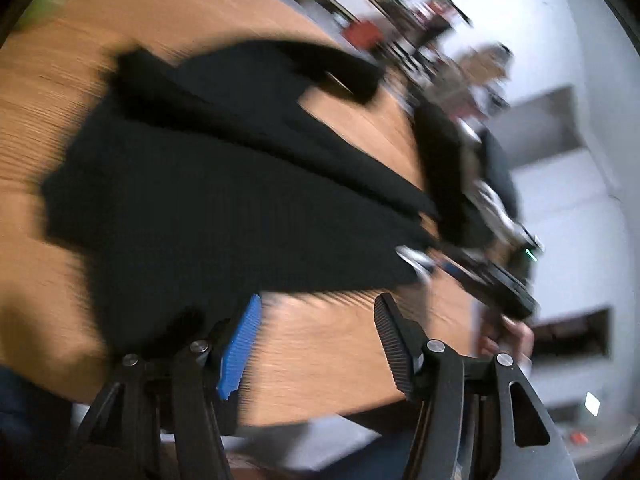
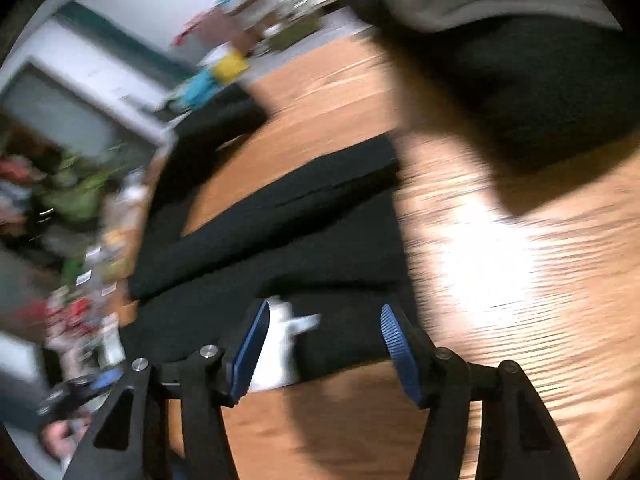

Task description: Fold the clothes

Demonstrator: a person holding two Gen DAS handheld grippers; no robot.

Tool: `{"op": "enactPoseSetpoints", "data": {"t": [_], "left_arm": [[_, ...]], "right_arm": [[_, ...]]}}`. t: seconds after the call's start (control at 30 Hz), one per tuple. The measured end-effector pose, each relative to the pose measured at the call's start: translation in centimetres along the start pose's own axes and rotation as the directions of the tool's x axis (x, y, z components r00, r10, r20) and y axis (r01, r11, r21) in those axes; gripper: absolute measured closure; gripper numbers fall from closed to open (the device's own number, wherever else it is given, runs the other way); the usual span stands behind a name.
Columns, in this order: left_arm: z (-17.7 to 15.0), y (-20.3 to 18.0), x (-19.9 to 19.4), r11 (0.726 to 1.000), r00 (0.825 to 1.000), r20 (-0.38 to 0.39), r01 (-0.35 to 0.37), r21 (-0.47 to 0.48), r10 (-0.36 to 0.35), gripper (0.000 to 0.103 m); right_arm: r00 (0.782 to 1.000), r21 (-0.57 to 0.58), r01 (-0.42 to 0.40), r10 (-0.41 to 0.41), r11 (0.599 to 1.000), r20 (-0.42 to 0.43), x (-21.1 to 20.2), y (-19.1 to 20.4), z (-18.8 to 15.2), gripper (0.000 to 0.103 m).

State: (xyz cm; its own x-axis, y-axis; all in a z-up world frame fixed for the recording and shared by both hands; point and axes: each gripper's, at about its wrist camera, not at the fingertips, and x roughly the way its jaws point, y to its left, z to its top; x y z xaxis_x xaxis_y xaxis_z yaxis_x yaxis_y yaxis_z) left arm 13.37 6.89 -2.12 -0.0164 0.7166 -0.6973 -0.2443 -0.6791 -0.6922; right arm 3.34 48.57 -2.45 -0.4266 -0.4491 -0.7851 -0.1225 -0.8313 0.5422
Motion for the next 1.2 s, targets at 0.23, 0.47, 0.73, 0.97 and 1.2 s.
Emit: {"op": "enactPoseSetpoints", "data": {"t": [0.23,0.47,0.73,0.97,1.2], "left_arm": [[0.7,-4.6,7.6,0.991,0.994,-0.070,-0.078,0.105,0.086,0.043],[7.1,-3.0,3.1,0.967,0.972,0.117,-0.221,0.129,0.206,0.043],[15.2,2.9,-0.4,0.970,0.959,0.188,-0.229,0.076,0.212,0.043],[18.2,10.4,-1.3,0.985,0.974,0.164,-0.143,-0.096,0.158,0.043],[19.1,11.6,-2.1,0.987,0.983,0.097,-0.152,-0.056,0.157,0.043]], "right_arm": [[0.997,-0.079,0.081,-0.079,0.994,0.025,4.0,2.0,1.9,0.044],[0.984,-0.077,0.147,-0.138,0.986,0.114,2.0,1.7,1.9,0.032],[0.998,-0.225,0.042,-0.033,0.974,0.045,3.1,5.9,1.7,0.028],[0.994,-0.277,-0.002,-0.029,0.961,-0.110,9.3,14.5,6.1,0.042],[0.953,-0.614,0.094,-0.249,0.783,-0.171,17.6,25.8,7.3,0.050]]}}
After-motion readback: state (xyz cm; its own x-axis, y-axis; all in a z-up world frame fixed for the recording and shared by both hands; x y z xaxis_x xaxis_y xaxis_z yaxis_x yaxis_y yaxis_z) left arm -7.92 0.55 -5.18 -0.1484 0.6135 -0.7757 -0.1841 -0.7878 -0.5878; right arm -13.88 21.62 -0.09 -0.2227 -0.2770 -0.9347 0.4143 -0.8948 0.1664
